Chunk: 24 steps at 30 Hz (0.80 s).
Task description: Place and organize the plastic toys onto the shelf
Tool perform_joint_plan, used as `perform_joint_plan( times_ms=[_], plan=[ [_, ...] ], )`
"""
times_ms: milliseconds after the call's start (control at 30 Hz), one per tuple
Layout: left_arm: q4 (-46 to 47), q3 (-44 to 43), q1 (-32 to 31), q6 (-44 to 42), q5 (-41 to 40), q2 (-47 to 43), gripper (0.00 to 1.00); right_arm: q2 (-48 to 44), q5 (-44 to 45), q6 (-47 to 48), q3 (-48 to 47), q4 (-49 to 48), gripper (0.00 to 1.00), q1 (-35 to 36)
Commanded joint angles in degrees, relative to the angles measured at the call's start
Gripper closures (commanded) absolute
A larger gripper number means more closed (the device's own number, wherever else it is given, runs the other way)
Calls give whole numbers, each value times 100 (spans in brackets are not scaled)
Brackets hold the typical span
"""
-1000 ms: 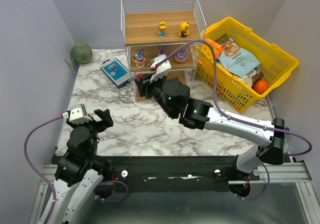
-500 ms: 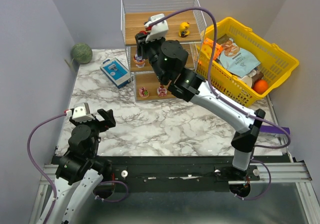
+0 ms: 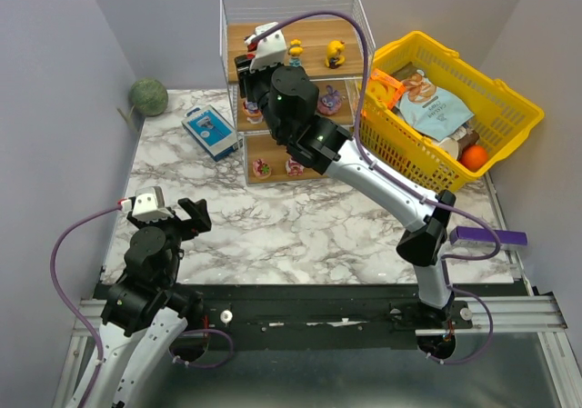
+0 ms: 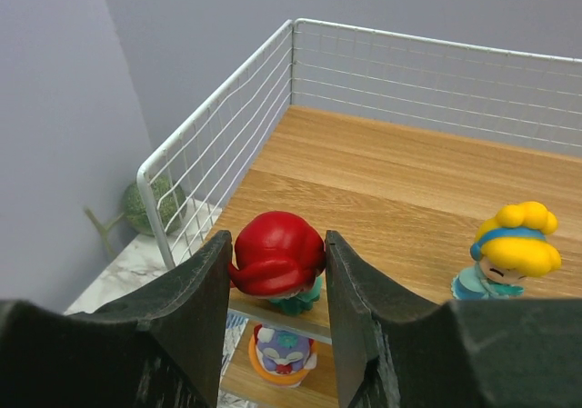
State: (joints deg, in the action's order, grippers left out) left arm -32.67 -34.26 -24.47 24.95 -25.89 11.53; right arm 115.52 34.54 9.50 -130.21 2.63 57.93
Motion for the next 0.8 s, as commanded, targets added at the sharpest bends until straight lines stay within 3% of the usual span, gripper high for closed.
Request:
perform_joint_plan(
  times_ms=[0, 300, 767],
  plan=[
    [102, -10, 30, -34, 110, 7, 1, 40, -141, -308, -30, -149, 87, -71],
    [102, -10, 30, -34, 110, 7, 1, 57, -167, -1344, 172, -149, 79, -195],
    [85, -28, 30, -25, 66, 42, 1, 409, -185, -1459, -277, 44, 63, -291]
  ],
)
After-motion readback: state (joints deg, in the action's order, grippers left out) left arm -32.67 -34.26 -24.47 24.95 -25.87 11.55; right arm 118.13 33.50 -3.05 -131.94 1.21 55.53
